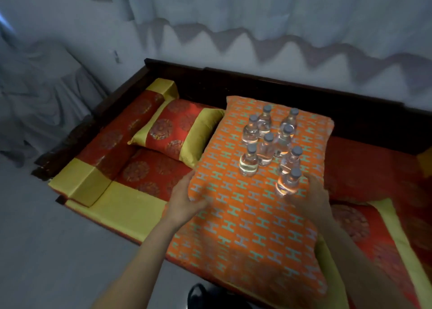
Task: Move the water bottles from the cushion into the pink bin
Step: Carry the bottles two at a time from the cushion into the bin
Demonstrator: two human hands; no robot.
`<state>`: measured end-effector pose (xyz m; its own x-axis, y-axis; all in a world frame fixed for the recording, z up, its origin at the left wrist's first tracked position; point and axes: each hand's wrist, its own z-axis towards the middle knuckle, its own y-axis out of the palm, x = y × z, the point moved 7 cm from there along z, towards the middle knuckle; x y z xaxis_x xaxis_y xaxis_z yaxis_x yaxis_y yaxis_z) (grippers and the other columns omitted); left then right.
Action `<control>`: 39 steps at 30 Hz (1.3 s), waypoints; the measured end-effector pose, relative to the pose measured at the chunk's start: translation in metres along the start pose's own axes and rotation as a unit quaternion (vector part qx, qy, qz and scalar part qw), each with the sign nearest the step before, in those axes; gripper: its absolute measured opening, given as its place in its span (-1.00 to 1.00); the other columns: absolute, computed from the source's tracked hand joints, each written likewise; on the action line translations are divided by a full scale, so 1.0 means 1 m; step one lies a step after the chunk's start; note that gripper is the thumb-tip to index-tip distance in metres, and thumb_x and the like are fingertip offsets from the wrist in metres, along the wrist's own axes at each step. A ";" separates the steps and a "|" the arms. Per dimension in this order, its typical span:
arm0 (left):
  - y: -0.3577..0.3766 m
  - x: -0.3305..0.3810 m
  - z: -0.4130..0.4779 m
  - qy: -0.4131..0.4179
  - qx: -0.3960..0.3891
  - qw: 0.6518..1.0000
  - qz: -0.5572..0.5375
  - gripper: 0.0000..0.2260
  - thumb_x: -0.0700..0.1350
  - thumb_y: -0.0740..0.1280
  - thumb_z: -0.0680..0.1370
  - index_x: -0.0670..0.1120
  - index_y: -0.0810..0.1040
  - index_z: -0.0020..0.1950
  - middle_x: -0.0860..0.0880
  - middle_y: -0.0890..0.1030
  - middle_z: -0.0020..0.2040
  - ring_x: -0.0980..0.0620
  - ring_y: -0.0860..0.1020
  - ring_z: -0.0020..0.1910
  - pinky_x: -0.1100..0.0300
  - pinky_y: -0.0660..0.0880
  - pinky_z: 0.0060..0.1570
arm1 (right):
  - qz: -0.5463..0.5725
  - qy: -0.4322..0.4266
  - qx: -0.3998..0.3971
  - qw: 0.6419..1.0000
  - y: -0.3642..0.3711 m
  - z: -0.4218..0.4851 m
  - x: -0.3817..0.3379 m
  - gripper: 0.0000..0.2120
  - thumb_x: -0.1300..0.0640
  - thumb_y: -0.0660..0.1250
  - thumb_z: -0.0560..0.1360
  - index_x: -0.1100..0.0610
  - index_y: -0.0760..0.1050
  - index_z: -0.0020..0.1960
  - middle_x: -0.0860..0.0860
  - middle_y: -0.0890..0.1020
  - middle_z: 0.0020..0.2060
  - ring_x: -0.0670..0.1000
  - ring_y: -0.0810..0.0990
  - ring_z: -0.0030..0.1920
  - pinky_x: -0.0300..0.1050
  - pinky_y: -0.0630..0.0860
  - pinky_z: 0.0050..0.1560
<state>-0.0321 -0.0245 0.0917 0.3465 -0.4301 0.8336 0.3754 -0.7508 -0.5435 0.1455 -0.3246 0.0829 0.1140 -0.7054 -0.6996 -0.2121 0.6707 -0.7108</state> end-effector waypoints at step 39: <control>0.170 0.057 0.161 0.133 -0.310 0.940 -0.045 -0.52 0.18 0.54 0.21 0.48 0.42 0.01 0.48 0.57 -0.07 0.42 0.56 -0.11 0.50 0.44 -0.22 | 0.192 0.185 0.235 0.935 -0.020 -0.008 0.070 -0.48 -0.01 0.57 0.21 -0.15 0.47 0.11 -0.25 0.65 -0.06 -0.28 0.61 -0.07 -0.46 0.46 -0.18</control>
<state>0.1901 -0.0956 0.0306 0.0789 -0.3987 0.9137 -0.2089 -0.9028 -0.3759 0.1496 -0.3893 0.0491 -0.2447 -0.3647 -0.8984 0.2912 0.8561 -0.4269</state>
